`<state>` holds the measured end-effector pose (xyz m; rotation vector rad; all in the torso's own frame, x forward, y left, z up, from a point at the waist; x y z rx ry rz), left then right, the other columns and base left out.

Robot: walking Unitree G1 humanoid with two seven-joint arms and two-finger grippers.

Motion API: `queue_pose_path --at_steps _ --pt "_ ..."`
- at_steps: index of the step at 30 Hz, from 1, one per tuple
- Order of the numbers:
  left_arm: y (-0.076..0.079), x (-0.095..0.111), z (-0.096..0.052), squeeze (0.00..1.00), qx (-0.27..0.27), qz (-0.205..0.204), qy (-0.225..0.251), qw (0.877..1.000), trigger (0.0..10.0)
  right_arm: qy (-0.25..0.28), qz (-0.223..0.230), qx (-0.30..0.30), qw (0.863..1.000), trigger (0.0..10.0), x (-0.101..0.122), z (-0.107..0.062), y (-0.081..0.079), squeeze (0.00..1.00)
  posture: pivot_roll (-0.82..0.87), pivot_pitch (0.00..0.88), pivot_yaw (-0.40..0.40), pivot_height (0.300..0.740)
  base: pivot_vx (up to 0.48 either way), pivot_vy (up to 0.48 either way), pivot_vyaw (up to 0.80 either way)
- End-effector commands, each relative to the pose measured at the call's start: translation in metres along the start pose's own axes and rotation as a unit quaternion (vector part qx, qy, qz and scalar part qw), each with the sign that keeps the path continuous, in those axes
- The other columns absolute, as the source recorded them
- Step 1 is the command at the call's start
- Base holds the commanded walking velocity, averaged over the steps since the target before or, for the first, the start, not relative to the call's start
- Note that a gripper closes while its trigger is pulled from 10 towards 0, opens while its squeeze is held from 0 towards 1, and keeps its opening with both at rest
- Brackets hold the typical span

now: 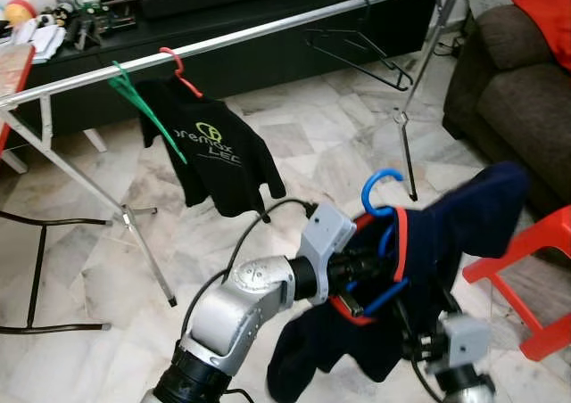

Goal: Hang hanger

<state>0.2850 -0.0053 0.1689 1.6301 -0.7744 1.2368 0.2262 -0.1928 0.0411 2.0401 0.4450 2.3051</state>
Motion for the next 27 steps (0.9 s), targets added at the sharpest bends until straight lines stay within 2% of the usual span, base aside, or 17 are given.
queue_pose_path --at_steps 1,4,8,15,18,23,26,27 --pt "-0.006 -0.016 -0.002 0.00 0.016 -0.013 -0.036 0.999 10.0 0.045 -0.026 0.010 0.999 10.0 0.018 0.005 0.000 0.00 -0.11 0.222 0.060 0.740 0.000 0.000 0.00" --pt "-0.008 -0.013 -0.001 0.00 0.016 -0.013 -0.033 0.999 10.0 0.036 -0.050 0.009 0.998 10.0 0.013 0.000 0.000 0.00 -0.12 0.221 0.061 0.740 0.000 0.000 0.00" --pt "-0.009 -0.010 0.000 0.00 0.015 -0.010 -0.031 0.999 10.0 0.036 -0.055 0.001 0.998 10.0 0.016 0.002 0.000 0.00 -0.12 0.218 0.062 0.740 0.000 0.000 0.00" --pt "-0.009 -0.007 0.000 0.00 0.012 -0.007 -0.026 1.000 10.0 0.020 -0.079 -0.059 0.995 10.0 0.024 0.006 0.007 0.00 -0.11 0.219 0.063 0.740 0.000 0.000 0.00" --pt "-0.008 -0.008 0.001 0.00 0.007 -0.006 -0.027 1.000 10.0 0.015 -0.090 -0.111 0.990 10.0 0.025 0.010 0.015 0.00 -0.11 0.220 0.063 0.740 0.000 0.000 0.00" --pt "-0.007 -0.008 0.001 0.00 0.006 -0.006 -0.027 1.000 10.0 0.005 -0.086 -0.131 0.988 10.0 0.022 0.011 0.014 0.00 -0.11 0.220 0.063 0.740 0.000 0.000 0.00" --pt "-0.008 -0.009 0.000 0.00 0.006 -0.006 -0.028 1.000 10.0 -0.006 -0.080 -0.131 0.988 10.0 0.018 0.009 0.010 0.00 -0.11 0.219 0.063 0.740 0.000 0.000 0.00" --pt "-0.009 -0.010 -0.002 0.00 0.009 -0.004 -0.030 1.000 10.0 -0.019 -0.066 -0.122 0.990 10.0 0.014 0.004 0.003 0.00 -0.11 0.219 0.063 0.740 0.000 0.000 0.00"
Point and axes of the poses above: a point about 5 cm out from each wrist's last joint towards the gripper, its own z axis pointing out of the wrist towards the gripper, its own x axis along the axis of the wrist's last joint, y = z × x, the point moved 1 cm from there along z, pointing out of the wrist towards the gripper, and after that the axes turned 9 degrees about -z, right-handed, at the moved point
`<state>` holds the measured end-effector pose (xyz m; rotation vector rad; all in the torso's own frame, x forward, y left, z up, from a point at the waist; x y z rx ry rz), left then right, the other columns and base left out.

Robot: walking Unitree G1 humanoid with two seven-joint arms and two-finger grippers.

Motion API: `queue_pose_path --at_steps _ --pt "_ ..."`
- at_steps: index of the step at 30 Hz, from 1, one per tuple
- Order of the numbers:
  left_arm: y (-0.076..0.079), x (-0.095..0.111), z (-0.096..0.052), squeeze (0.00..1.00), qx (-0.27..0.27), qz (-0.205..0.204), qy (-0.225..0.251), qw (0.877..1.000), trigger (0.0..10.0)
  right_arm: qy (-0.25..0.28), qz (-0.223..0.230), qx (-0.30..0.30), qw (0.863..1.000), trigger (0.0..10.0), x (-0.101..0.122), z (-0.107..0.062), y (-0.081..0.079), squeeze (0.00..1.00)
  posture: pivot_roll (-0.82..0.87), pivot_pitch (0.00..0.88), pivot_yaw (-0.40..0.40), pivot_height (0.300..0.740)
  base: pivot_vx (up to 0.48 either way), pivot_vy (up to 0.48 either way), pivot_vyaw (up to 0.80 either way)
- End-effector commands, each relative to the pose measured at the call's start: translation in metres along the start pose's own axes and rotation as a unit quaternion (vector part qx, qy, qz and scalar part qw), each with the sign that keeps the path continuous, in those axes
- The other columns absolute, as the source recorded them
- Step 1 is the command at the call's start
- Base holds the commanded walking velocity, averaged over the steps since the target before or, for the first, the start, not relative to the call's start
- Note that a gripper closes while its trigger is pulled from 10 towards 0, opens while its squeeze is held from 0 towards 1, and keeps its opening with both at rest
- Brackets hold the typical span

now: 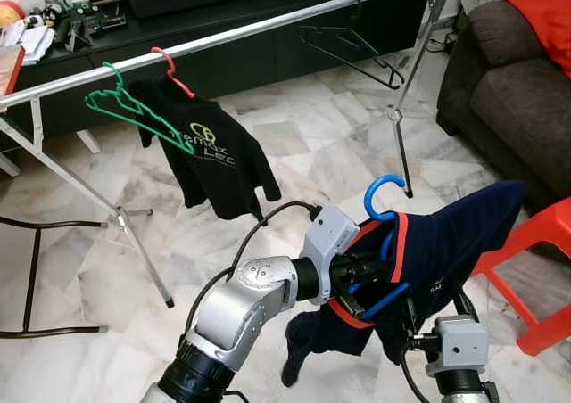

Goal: Hang hanger

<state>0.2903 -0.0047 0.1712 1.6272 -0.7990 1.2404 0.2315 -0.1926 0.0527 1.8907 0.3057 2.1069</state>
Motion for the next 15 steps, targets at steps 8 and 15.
queue_pose_path --at_steps 8,15 --pt "-0.003 -0.013 -0.002 0.00 0.006 -0.013 -0.025 1.000 10.0 -0.047 -0.034 -0.047 0.997 10.0 -0.012 -0.017 0.006 0.00 -0.11 0.219 0.068 0.740 0.000 0.000 0.00" --pt "-0.003 -0.011 -0.001 0.00 0.004 -0.012 -0.022 1.000 10.0 -0.076 -0.064 -0.071 0.993 10.0 -0.020 -0.020 0.006 0.00 -0.11 0.222 0.071 0.740 0.000 0.000 0.00"
Point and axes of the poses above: a point about 5 cm out from each wrist's last joint towards the gripper, its own z axis pointing out of the wrist towards the gripper, its own x axis along the axis of the wrist's last joint, y = z × x, the point moved 1 cm from there along z, pointing out of the wrist towards the gripper, and after that the axes turned 9 degrees about -z, right-handed, at the moved point
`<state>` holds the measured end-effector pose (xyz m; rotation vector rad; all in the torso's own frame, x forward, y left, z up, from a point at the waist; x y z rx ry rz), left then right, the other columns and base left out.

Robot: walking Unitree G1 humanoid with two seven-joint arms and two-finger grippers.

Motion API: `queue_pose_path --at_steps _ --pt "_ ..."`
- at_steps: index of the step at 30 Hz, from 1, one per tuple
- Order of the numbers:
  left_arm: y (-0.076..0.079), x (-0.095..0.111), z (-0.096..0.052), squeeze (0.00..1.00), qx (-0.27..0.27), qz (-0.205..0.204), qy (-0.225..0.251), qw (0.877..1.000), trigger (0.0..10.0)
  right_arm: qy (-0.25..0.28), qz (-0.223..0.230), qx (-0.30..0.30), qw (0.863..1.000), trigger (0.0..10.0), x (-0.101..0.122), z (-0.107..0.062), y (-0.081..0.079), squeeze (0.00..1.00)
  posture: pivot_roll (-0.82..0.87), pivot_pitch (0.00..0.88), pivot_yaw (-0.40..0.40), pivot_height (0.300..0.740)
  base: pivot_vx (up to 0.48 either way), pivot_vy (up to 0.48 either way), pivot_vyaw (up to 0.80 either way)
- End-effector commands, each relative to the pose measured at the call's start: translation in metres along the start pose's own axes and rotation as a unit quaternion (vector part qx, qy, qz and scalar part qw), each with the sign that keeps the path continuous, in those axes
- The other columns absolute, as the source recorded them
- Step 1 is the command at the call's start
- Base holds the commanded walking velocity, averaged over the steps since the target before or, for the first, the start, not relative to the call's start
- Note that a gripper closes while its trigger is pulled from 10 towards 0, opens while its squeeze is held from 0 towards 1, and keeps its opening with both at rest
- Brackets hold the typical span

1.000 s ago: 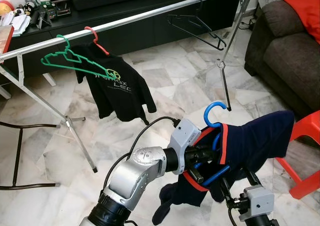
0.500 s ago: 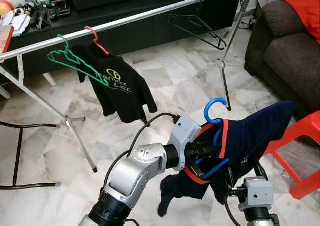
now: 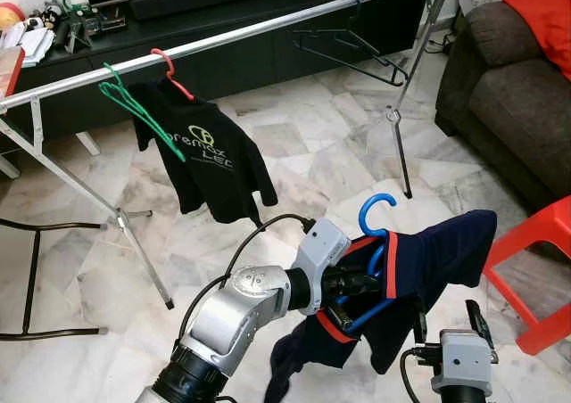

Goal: Hang hanger

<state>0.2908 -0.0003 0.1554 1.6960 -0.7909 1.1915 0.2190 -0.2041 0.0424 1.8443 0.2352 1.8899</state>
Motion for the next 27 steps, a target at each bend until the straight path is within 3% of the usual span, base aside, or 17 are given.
queue_pose_path --at_steps 1,5,9,17,27 --pt "0.004 0.005 0.001 0.00 -0.010 0.004 0.007 1.000 10.0 -0.026 -0.003 0.000 1.000 10.0 -0.009 -0.007 -0.003 0.00 -0.11 0.223 0.072 0.740 0.000 0.000 0.00" --pt "0.005 0.006 0.002 0.00 -0.012 0.008 0.009 1.000 10.0 -0.032 0.008 0.012 0.999 10.0 -0.011 -0.009 -0.009 0.00 -0.10 0.224 0.073 0.740 0.000 0.000 0.00" --pt "0.005 0.006 0.001 0.00 -0.012 0.007 0.011 1.000 10.0 -0.003 0.055 0.070 0.996 10.0 -0.004 -0.004 -0.022 0.00 -0.11 0.226 0.074 0.740 0.000 0.000 0.00" --pt "0.007 0.007 0.001 0.00 -0.016 0.007 0.012 1.000 10.0 -0.015 0.046 0.103 0.994 10.0 -0.008 0.003 -0.028 0.00 -0.10 0.225 0.073 0.740 0.000 0.000 0.00" --pt "0.006 0.007 0.001 0.00 -0.015 0.009 0.010 1.000 10.0 -0.041 0.087 0.206 0.974 10.0 -0.016 -0.009 -0.055 0.00 -0.10 0.229 0.074 0.740 0.000 0.000 0.00"
Point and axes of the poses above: a point about 5 cm out from each wrist's last joint towards the gripper, its own z axis pointing out of the wrist towards the gripper, its own x axis along the axis of the wrist's last joint, y = z × x, the point moved 1 cm from there along z, pointing out of the wrist towards the gripper, and after that the axes turned 9 degrees about -z, right-handed, at the moved point
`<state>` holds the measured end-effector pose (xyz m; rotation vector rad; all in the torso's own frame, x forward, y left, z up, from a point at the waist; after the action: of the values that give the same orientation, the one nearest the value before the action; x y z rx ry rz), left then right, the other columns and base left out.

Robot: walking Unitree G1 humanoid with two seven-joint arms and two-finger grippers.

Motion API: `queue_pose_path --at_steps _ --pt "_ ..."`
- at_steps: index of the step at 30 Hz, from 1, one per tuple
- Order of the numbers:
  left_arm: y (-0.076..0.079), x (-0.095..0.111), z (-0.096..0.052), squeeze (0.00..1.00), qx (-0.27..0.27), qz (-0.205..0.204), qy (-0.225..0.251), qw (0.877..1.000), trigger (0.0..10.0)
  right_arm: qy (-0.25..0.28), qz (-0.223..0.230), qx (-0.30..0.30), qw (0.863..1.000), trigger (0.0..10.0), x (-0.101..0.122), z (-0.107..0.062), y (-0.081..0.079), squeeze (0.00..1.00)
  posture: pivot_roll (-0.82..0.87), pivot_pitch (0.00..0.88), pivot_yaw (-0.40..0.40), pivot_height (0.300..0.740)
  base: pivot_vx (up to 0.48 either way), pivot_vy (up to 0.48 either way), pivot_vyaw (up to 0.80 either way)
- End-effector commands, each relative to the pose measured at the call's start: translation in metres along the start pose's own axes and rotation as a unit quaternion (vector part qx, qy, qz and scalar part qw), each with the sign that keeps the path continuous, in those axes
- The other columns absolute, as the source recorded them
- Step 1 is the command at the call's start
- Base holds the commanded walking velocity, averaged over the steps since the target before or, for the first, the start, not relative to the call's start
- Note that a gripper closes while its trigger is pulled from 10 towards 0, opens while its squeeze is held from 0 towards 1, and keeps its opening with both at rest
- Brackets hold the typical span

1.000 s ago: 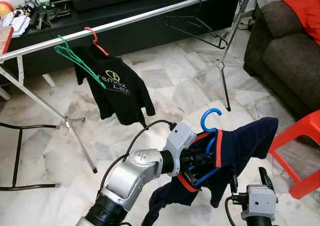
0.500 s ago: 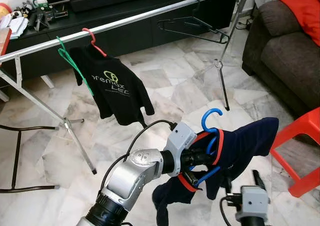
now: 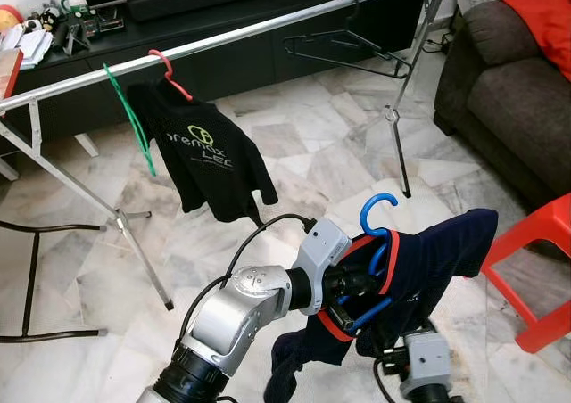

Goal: Hang hanger

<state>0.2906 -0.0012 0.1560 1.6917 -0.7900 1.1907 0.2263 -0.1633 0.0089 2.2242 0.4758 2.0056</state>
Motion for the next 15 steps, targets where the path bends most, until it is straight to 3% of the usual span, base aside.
queue_pose_path --at_steps 1,9,11,15 --pt "0.005 0.006 0.001 0.00 -0.013 0.010 0.009 1.000 10.0 -0.009 0.008 0.008 1.000 10.0 -0.006 -0.002 -0.001 0.00 -0.10 0.229 0.075 0.740 0.000 0.000 0.00" --pt "0.008 0.007 0.002 0.00 -0.020 0.010 0.009 1.000 10.0 0.013 -0.004 -0.047 0.999 10.0 -0.006 0.008 0.017 0.00 -0.10 0.228 0.077 0.740 0.000 0.000 0.00" --pt "0.009 0.007 0.003 0.00 -0.021 0.011 0.010 1.000 10.0 -0.005 0.004 -0.061 0.998 10.0 -0.012 0.014 0.025 0.00 -0.10 0.226 0.079 0.740 0.000 0.000 0.00" --pt "0.011 0.007 0.003 0.00 -0.025 0.011 0.010 1.000 10.0 -0.019 0.013 -0.056 0.998 10.0 -0.015 0.020 0.025 0.00 -0.09 0.225 0.079 0.740 0.000 0.000 0.00"
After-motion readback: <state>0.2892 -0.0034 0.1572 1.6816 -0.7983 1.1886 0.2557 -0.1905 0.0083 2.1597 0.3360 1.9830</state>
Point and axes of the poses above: a point about 5 cm out from each wrist's last joint towards the gripper, its own z axis pointing out of the wrist towards the gripper, its own x axis along the axis of the wrist's last joint, y = z × x, the point moved 1 cm from there along z, pointing out of the wrist towards the gripper, and after that the axes turned 9 degrees about -z, right-handed, at the moved point
